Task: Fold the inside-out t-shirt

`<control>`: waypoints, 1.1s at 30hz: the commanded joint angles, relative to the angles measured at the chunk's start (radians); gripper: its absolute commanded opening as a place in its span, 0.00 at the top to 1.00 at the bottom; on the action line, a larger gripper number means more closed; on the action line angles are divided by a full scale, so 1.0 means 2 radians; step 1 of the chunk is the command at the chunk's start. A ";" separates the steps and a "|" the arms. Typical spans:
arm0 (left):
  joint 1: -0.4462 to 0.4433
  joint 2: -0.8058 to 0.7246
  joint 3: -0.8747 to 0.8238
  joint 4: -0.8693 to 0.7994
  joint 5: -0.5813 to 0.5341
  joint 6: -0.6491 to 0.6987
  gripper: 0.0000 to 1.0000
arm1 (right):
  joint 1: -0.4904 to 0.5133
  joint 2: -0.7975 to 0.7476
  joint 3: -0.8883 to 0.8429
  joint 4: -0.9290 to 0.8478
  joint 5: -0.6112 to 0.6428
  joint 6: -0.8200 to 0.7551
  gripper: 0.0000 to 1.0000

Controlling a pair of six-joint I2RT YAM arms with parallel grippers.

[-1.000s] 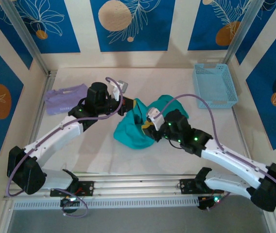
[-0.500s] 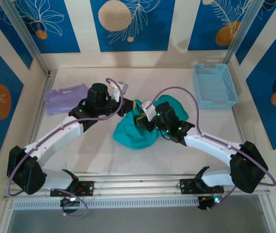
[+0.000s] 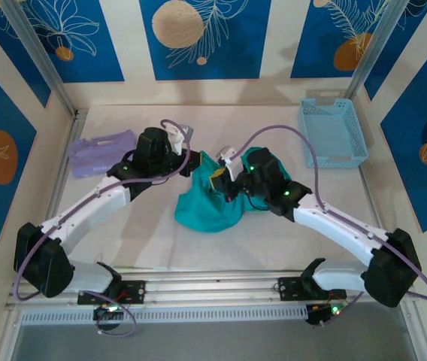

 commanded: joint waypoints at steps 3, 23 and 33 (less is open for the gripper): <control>0.036 0.026 0.056 -0.015 -0.103 0.010 1.00 | -0.035 -0.026 0.077 -0.036 -0.091 0.110 1.00; 0.030 0.005 -0.062 -0.056 -0.095 -0.008 0.44 | -0.024 0.131 0.081 -0.076 0.063 0.090 0.72; 0.036 0.147 -0.013 -0.013 -0.089 -0.013 0.68 | -0.027 0.295 0.151 -0.064 0.128 0.060 0.54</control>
